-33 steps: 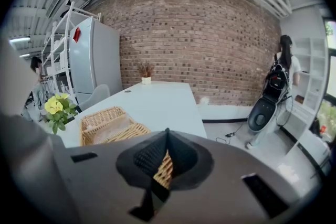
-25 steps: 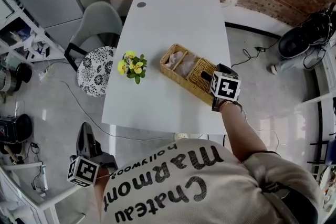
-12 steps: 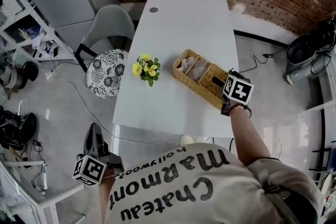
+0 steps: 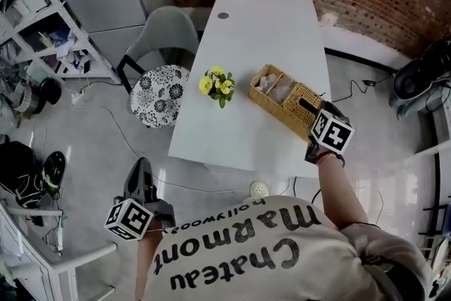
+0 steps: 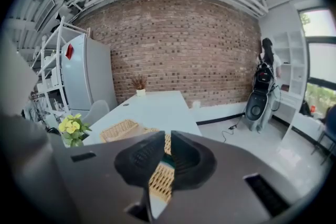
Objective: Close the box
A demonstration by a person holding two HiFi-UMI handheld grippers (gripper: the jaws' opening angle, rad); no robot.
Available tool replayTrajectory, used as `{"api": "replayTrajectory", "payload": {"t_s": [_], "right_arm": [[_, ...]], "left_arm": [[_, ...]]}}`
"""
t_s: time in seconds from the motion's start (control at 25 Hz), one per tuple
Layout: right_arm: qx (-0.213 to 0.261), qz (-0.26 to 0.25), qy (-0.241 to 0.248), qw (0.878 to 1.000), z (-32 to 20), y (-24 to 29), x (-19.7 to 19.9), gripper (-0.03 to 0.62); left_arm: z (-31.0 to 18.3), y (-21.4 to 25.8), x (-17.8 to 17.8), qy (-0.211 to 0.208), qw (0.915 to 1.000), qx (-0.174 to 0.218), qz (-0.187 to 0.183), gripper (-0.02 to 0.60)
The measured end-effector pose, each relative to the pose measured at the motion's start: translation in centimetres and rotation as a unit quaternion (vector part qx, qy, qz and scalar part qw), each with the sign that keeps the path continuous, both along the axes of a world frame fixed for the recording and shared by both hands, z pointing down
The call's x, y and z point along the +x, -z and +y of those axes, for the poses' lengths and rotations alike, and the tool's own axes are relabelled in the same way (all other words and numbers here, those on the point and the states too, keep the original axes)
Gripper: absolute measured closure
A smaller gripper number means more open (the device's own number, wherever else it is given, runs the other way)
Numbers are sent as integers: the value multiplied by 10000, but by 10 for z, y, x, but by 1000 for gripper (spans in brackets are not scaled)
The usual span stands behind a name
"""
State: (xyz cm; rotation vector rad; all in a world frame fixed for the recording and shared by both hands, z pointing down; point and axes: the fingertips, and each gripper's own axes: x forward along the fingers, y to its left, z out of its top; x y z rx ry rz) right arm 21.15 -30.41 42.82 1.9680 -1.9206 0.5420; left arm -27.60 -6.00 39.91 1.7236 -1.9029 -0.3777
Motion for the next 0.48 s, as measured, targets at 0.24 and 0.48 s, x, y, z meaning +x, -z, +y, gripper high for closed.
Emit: {"api": "replayTrajectory", "payload": {"t_s": [0.24, 0.48], "right_arm": [[-102, -60, 156, 9998, 53, -8, -35, 578], [-198, -102, 500, 9985, 101, -20, -89, 586]], "left_arm": [[34, 4, -15, -196, 9998, 94, -31, 581], [75, 6, -33, -293, 9995, 83, -91, 581]]}}
